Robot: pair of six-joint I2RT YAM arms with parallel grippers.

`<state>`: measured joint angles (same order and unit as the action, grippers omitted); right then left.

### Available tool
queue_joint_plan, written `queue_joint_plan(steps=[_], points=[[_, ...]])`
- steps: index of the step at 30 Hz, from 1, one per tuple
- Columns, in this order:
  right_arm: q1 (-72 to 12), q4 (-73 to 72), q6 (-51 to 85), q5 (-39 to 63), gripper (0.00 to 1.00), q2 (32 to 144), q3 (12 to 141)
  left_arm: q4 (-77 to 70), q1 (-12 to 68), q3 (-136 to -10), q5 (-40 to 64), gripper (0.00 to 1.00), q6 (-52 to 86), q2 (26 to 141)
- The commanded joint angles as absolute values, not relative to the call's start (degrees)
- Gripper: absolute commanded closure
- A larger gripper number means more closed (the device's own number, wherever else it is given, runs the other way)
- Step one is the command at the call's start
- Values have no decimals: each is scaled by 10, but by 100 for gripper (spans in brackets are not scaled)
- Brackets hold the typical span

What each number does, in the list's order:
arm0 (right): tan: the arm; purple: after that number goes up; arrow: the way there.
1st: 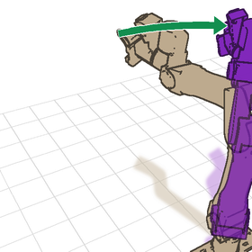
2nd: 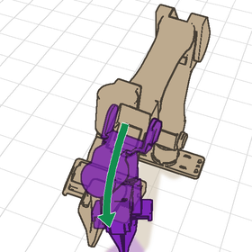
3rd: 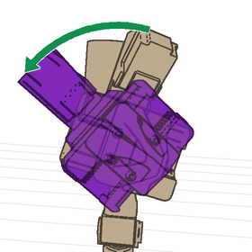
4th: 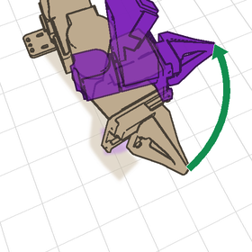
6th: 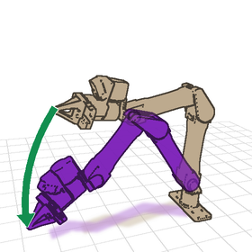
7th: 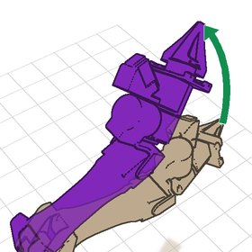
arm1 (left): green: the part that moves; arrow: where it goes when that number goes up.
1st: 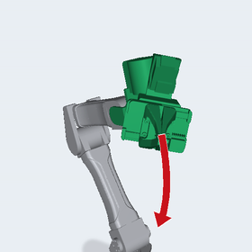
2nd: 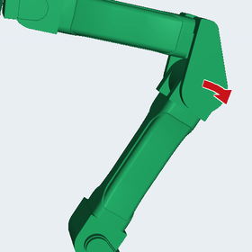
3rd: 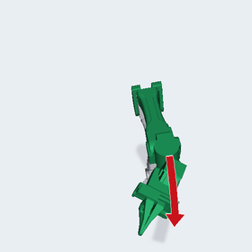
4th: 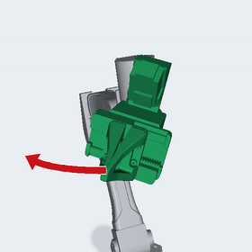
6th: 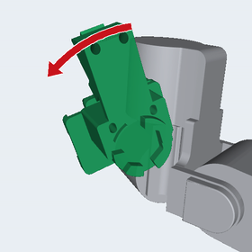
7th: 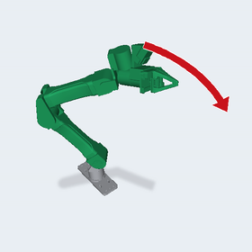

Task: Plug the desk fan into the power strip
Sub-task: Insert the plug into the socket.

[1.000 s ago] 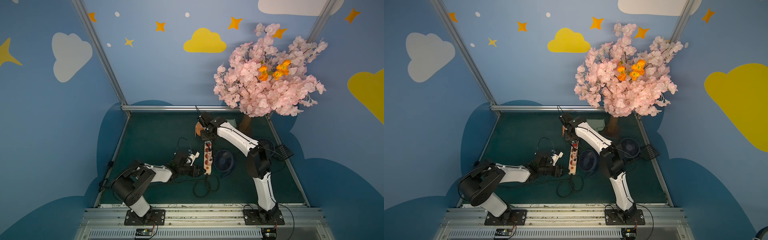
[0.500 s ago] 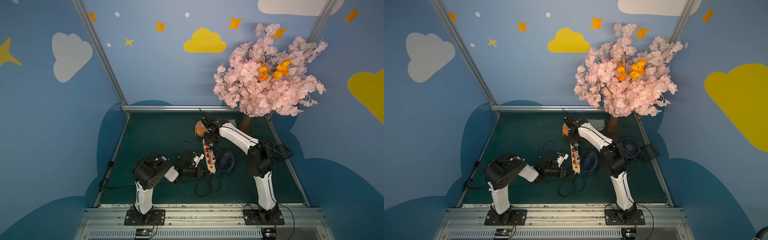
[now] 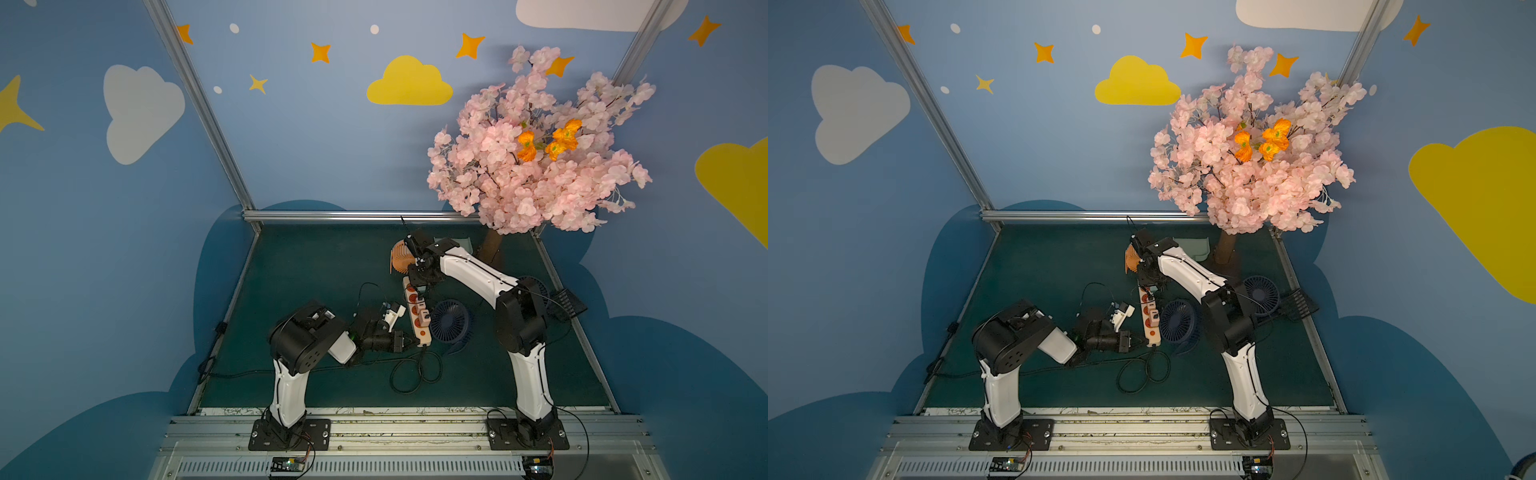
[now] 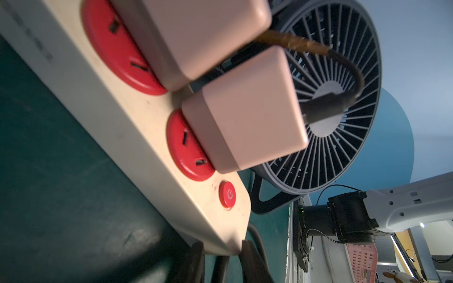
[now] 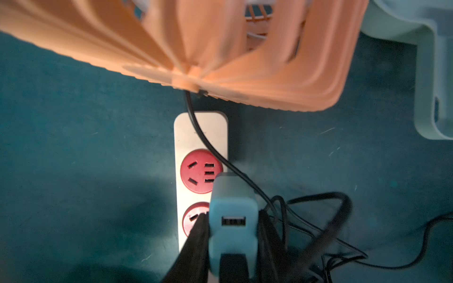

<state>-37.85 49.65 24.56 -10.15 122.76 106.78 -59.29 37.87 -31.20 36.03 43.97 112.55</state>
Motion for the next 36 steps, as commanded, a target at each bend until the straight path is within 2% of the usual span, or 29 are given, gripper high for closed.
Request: queue_joint_plan(steps=[1,15,36], points=[[-386,475,242,-111,100,1190,1065,-565,375,-302,338,70,432,1156],[-386,451,235,-82,100,1201,1056,-565,374,-302,341,72,436,1156],[-375,422,235,-108,100,1233,1039,-565,373,-301,346,73,440,1155]])
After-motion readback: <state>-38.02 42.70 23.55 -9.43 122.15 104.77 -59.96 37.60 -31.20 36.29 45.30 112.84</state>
